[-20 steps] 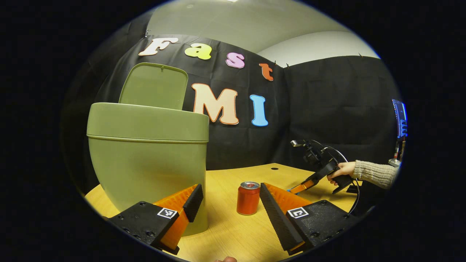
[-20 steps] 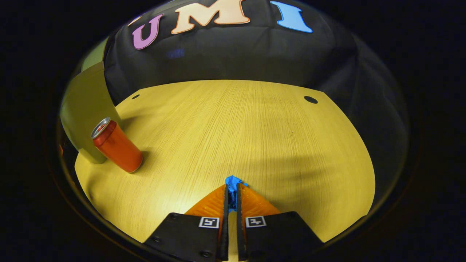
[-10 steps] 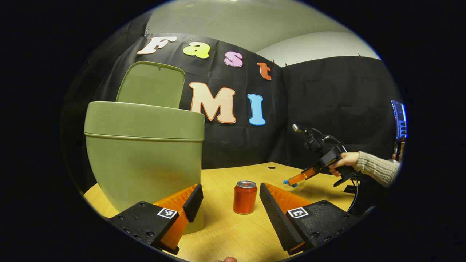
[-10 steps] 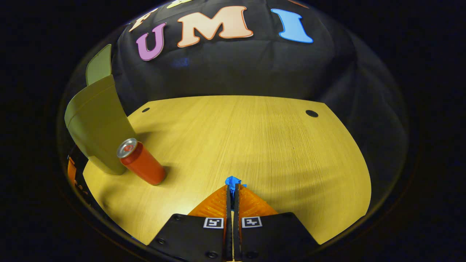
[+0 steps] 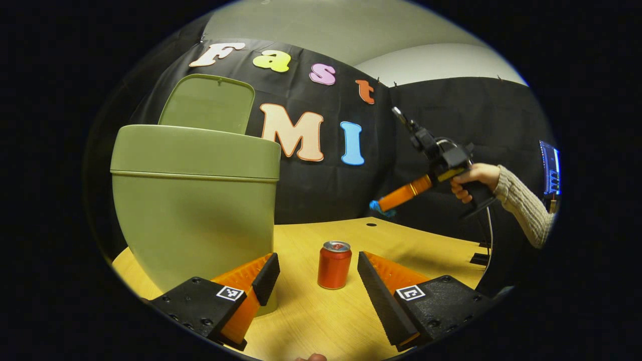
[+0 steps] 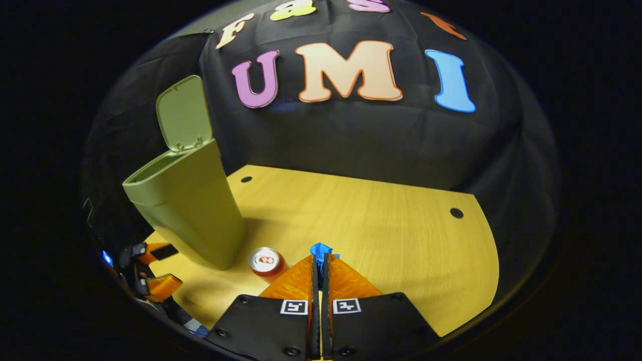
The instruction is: Press the lid of the desktop garbage bin to open it, pick up the crumpled paper on the desktop and throw it into the bin, then pick up the pop can on the desktop and drop it into the bin, and finally close the garbage bin lid.
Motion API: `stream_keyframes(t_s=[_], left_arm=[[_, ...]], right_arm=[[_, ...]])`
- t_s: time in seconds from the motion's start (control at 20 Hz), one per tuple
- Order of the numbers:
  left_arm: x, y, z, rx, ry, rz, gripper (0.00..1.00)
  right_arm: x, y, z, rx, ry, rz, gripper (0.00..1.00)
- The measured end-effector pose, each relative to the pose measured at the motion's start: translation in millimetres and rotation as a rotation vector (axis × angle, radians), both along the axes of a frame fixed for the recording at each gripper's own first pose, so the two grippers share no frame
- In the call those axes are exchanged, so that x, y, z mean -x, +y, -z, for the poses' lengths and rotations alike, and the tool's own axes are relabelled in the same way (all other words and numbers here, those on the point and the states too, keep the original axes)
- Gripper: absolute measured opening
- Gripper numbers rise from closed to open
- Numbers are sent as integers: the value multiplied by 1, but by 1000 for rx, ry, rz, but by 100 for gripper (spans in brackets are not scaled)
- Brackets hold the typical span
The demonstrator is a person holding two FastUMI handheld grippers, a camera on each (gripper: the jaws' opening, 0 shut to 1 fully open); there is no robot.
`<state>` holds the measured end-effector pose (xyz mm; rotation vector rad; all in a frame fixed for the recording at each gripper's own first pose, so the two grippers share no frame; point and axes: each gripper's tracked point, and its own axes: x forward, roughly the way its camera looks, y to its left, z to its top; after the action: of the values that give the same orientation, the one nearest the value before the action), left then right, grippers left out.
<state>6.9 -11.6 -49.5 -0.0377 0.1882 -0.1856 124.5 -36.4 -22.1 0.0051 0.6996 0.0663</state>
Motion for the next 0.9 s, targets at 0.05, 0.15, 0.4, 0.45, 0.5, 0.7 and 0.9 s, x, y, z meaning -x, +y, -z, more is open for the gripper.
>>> stream_keyframes(t_s=[0.05, 0.15, 0.4, 0.45, 0.5, 0.7, 0.9], left_arm=[[1, -2, 2, 2, 4, 6, 94], [1, -6, 5, 5, 13, 22, 94], [3, -10, 4, 10, 21, 36, 94], [4, -10, 2, 6, 17, 36, 94], [4, -9, 1, 1, 11, 34, 94], [4, -9, -2, -3, 1, 35, 94], [5, -13, -2, 3, 4, 50, 94]], right_arm=[[-9, 16, -12, -10, -21, -23, 4], [-25, 50, -38, -26, -62, -70, 4], [-57, 143, -85, -62, -149, -215, 4], [-64, 163, -94, -58, -158, -248, 4], [-71, 180, -102, -50, -174, -275, 2], [-88, 256, -114, -64, -189, -379, 4], [-99, 300, -95, -68, -165, -436, 4]])
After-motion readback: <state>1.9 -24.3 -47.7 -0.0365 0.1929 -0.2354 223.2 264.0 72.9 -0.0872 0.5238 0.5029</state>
